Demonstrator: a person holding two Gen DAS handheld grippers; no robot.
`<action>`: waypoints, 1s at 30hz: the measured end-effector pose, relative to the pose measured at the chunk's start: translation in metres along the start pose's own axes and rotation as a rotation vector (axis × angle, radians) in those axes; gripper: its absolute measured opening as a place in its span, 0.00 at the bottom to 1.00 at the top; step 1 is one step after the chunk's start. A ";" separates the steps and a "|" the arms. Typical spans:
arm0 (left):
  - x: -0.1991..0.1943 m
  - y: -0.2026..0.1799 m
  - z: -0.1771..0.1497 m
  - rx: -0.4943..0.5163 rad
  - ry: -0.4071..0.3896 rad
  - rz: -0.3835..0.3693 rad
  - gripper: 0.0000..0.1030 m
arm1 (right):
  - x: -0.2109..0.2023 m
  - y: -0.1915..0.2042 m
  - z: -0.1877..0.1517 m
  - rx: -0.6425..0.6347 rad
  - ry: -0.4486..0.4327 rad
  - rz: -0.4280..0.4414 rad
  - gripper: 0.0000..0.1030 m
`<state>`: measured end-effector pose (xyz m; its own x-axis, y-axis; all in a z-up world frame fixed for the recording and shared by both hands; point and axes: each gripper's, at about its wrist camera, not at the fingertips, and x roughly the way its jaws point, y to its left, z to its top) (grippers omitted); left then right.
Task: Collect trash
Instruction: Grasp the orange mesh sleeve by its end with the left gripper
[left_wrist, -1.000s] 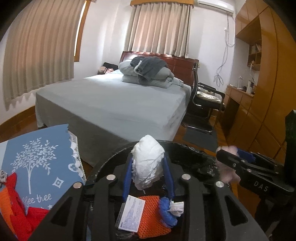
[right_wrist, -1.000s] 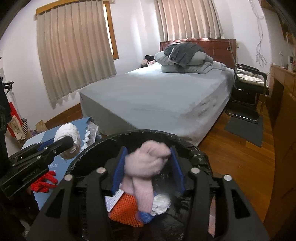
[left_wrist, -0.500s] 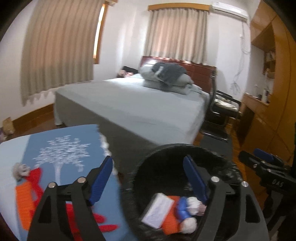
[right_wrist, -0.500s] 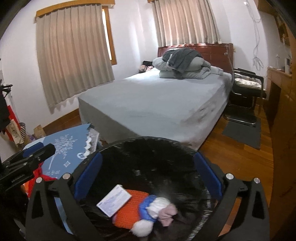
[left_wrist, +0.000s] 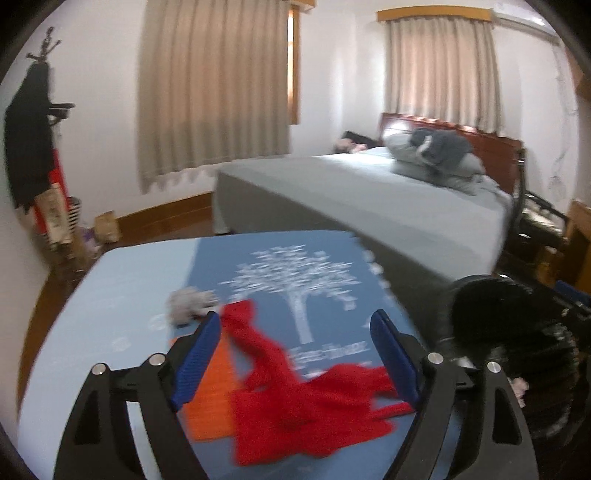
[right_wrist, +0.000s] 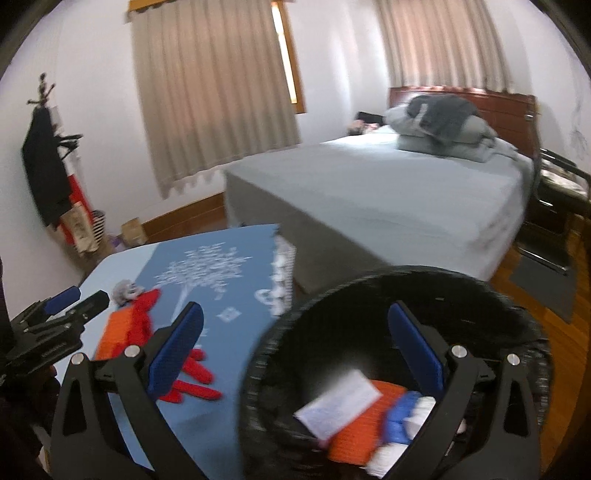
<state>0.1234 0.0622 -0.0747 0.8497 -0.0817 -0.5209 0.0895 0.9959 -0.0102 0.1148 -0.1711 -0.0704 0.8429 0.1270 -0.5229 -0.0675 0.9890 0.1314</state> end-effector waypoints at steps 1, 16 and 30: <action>0.000 0.011 -0.003 -0.010 0.005 0.022 0.79 | 0.003 0.006 0.001 -0.008 0.004 0.012 0.95; 0.044 0.099 -0.044 -0.140 0.134 0.157 0.74 | 0.062 0.087 -0.008 -0.085 0.079 0.117 0.95; 0.079 0.096 -0.061 -0.148 0.283 0.068 0.51 | 0.078 0.097 -0.012 -0.110 0.101 0.119 0.95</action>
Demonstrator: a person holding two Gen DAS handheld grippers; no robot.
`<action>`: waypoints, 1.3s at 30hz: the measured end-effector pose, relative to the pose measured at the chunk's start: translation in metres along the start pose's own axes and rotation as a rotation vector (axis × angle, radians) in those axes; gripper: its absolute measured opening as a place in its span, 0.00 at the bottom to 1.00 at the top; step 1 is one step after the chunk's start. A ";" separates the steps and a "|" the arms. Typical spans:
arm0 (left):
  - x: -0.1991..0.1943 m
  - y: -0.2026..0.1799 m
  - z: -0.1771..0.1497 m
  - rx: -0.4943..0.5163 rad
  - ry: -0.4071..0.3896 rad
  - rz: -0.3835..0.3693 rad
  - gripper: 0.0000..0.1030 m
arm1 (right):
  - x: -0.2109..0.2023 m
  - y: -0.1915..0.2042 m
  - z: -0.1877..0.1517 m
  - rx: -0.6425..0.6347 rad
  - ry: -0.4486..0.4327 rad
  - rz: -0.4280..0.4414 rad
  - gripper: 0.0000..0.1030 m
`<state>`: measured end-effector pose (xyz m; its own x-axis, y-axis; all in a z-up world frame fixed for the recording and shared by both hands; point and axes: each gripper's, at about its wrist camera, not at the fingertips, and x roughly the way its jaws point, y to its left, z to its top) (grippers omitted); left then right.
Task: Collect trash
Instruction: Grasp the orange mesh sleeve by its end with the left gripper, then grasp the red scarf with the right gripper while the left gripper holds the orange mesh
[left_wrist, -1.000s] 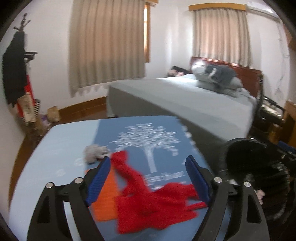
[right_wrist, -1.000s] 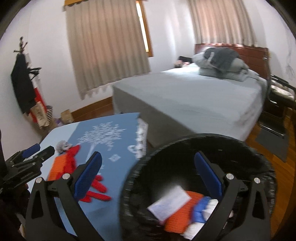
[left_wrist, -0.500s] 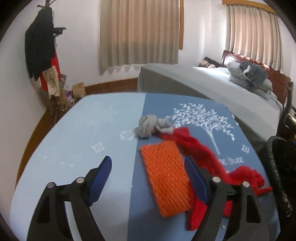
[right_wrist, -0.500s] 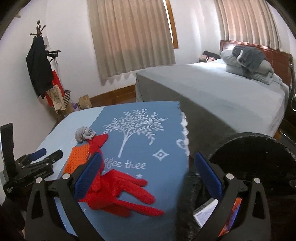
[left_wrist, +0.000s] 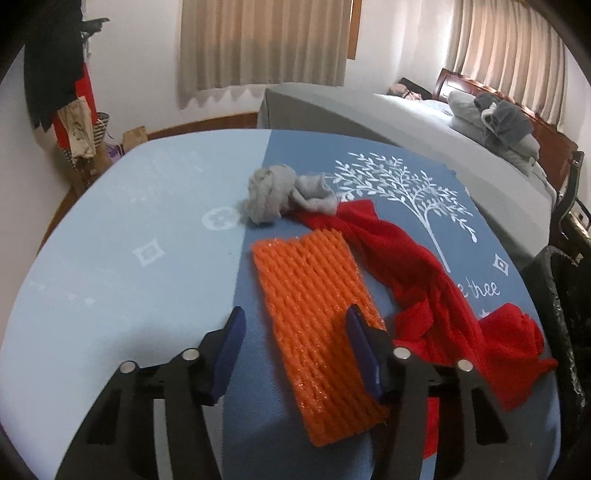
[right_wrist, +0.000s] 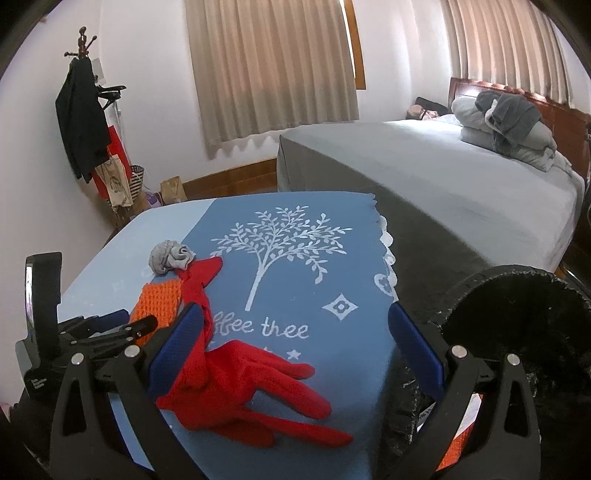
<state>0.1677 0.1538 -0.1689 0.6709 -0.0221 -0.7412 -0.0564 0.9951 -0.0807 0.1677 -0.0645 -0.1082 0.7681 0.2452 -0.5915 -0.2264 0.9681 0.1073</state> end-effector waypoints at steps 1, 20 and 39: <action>0.000 -0.001 0.000 0.005 0.002 -0.009 0.45 | 0.001 0.001 0.000 0.000 0.001 0.001 0.95; -0.043 0.027 0.013 -0.041 -0.148 0.004 0.10 | 0.029 0.042 0.014 -0.053 0.016 0.070 0.95; -0.043 0.053 0.020 -0.054 -0.164 0.055 0.10 | 0.107 0.094 0.009 -0.119 0.194 0.109 0.65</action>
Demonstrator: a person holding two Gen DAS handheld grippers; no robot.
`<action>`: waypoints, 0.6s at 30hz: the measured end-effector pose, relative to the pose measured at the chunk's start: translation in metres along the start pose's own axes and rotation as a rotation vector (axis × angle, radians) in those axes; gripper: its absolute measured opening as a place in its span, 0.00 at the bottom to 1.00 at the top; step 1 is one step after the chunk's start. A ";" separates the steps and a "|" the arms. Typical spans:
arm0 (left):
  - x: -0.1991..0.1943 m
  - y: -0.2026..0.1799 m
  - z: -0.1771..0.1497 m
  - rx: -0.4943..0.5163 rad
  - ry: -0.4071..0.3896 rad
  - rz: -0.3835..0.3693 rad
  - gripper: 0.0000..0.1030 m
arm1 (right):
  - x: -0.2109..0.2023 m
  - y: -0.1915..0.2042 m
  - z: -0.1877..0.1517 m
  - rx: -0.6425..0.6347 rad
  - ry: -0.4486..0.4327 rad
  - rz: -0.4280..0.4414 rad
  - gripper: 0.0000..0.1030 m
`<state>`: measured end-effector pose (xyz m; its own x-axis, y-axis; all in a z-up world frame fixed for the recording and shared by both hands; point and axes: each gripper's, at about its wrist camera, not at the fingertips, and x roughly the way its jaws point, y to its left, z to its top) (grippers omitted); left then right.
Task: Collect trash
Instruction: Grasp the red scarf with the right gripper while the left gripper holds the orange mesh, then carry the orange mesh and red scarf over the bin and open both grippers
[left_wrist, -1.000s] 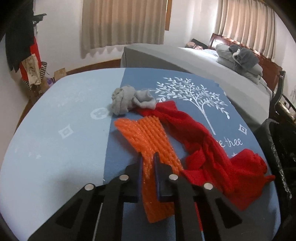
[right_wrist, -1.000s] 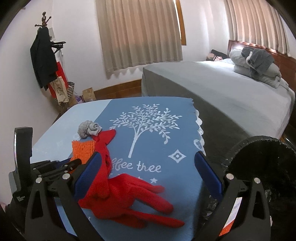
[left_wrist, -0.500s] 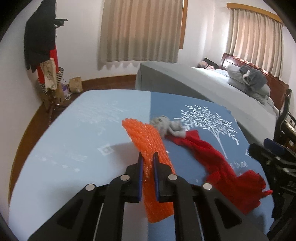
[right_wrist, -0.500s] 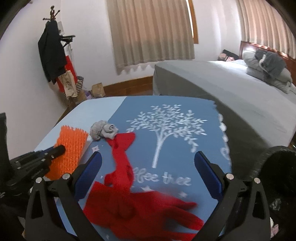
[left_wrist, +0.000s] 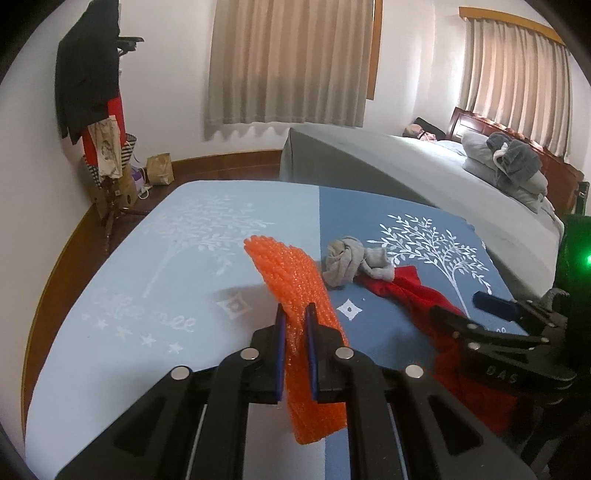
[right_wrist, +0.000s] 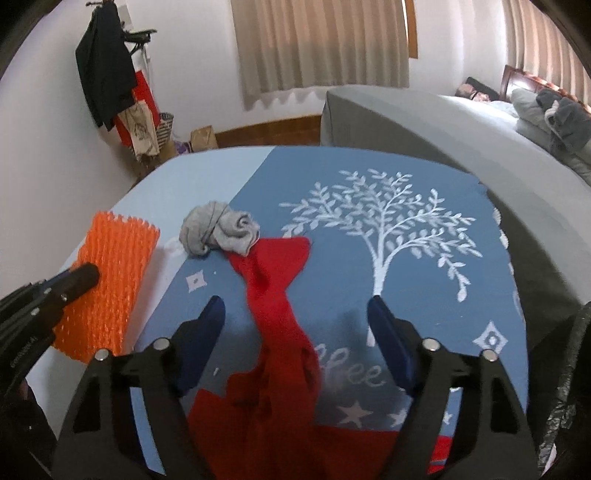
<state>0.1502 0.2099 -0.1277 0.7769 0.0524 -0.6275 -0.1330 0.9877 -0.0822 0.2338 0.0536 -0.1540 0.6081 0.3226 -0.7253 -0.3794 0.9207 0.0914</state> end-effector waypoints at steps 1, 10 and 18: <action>0.001 0.000 0.000 0.000 0.001 -0.002 0.10 | 0.002 0.001 -0.001 -0.003 0.013 0.011 0.62; -0.005 -0.004 0.002 0.001 -0.008 -0.010 0.10 | -0.011 0.003 0.002 -0.013 0.018 0.117 0.10; -0.020 -0.014 0.013 0.011 -0.040 -0.020 0.10 | -0.054 -0.001 0.021 0.004 -0.079 0.148 0.10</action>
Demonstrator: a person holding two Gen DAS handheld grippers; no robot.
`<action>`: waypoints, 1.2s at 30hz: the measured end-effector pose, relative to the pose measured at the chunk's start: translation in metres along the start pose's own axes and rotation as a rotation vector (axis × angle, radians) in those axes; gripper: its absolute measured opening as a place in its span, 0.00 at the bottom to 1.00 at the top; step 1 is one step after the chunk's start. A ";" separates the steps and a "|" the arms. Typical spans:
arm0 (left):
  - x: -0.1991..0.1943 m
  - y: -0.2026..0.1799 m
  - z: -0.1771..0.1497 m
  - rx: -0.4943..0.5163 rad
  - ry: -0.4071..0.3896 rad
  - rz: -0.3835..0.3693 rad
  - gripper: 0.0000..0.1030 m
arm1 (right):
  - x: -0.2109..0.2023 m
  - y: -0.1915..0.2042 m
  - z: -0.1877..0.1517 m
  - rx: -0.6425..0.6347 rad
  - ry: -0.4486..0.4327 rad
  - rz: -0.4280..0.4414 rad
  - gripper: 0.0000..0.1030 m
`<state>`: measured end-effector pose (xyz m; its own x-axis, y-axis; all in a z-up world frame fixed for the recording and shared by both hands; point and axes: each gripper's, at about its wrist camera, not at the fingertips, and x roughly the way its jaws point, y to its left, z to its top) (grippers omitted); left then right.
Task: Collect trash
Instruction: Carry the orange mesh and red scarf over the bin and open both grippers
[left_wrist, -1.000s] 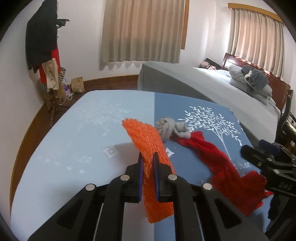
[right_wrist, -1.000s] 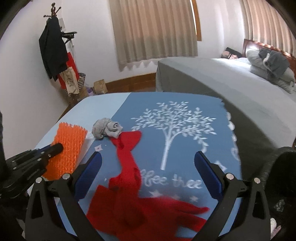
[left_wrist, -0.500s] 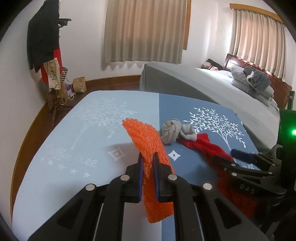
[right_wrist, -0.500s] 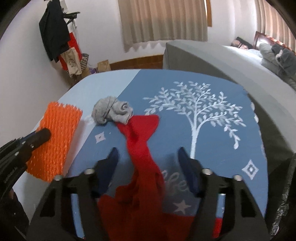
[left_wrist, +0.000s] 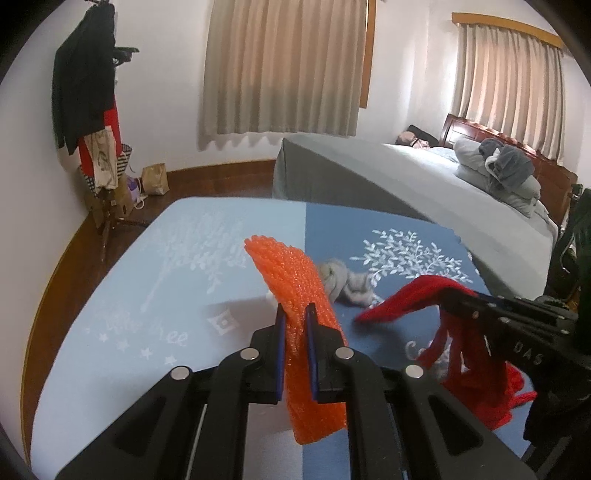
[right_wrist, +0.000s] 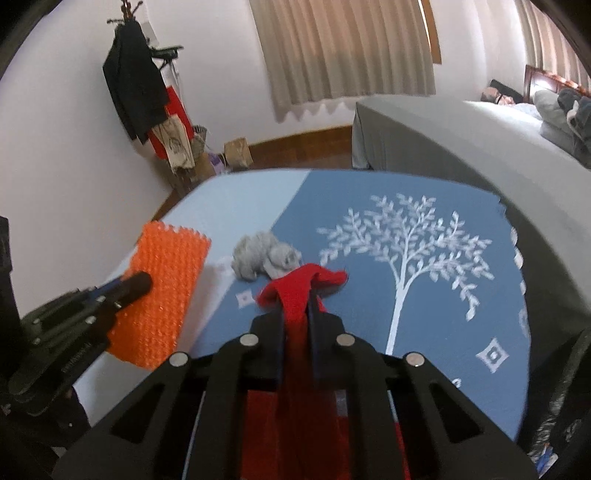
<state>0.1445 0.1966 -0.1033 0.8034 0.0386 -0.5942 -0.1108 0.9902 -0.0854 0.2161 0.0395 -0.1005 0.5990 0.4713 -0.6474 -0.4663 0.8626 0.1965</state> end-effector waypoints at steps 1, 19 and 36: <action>-0.003 -0.002 0.002 0.003 -0.004 -0.002 0.10 | -0.006 0.000 0.003 0.001 -0.013 0.003 0.10; -0.042 -0.063 0.024 0.067 -0.069 -0.102 0.10 | -0.098 -0.027 0.009 0.035 -0.156 -0.036 0.10; -0.072 -0.144 0.030 0.167 -0.109 -0.255 0.10 | -0.184 -0.077 -0.013 0.091 -0.249 -0.168 0.10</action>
<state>0.1201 0.0556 -0.0238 0.8519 -0.2083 -0.4804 0.1925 0.9778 -0.0824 0.1335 -0.1164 -0.0057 0.8090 0.3413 -0.4785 -0.2937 0.9399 0.1740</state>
